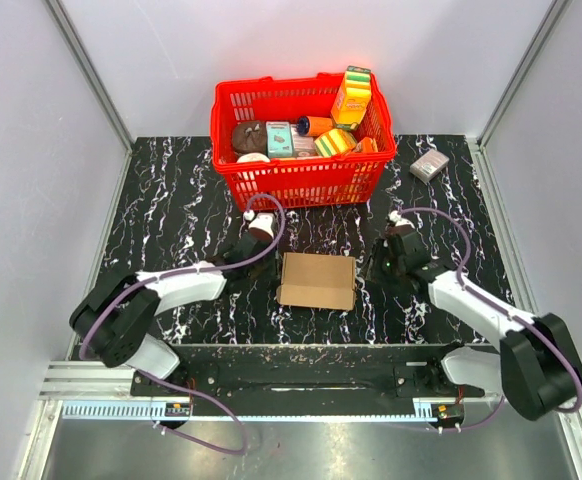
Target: Fold the paper box
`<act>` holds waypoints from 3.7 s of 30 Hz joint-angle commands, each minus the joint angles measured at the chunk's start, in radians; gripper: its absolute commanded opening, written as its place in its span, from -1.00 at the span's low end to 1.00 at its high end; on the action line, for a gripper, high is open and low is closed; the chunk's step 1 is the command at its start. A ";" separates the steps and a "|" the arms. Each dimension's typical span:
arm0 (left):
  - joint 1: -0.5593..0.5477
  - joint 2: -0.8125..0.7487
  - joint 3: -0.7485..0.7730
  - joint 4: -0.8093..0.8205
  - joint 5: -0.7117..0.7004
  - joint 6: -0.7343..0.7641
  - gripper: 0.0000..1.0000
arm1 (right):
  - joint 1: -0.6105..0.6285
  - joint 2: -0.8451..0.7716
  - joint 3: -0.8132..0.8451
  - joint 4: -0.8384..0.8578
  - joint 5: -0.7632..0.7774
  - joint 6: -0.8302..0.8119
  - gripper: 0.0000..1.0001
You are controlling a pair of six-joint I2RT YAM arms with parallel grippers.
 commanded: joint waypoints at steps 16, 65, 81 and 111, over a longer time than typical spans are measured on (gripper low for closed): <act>-0.060 -0.406 -0.383 0.406 0.209 0.012 0.18 | 0.132 -0.323 -0.168 0.073 -0.069 0.076 0.67; -0.164 -0.309 -0.316 0.311 0.272 -0.050 0.26 | 0.232 -0.226 -0.216 0.202 -0.078 0.189 0.22; -0.166 -0.312 -0.285 0.191 0.188 0.029 0.29 | 0.232 -0.231 -0.228 0.179 -0.041 0.165 0.26; -0.166 -0.277 -0.302 0.271 0.209 0.022 0.15 | 0.232 -0.235 -0.242 0.185 -0.038 0.157 0.18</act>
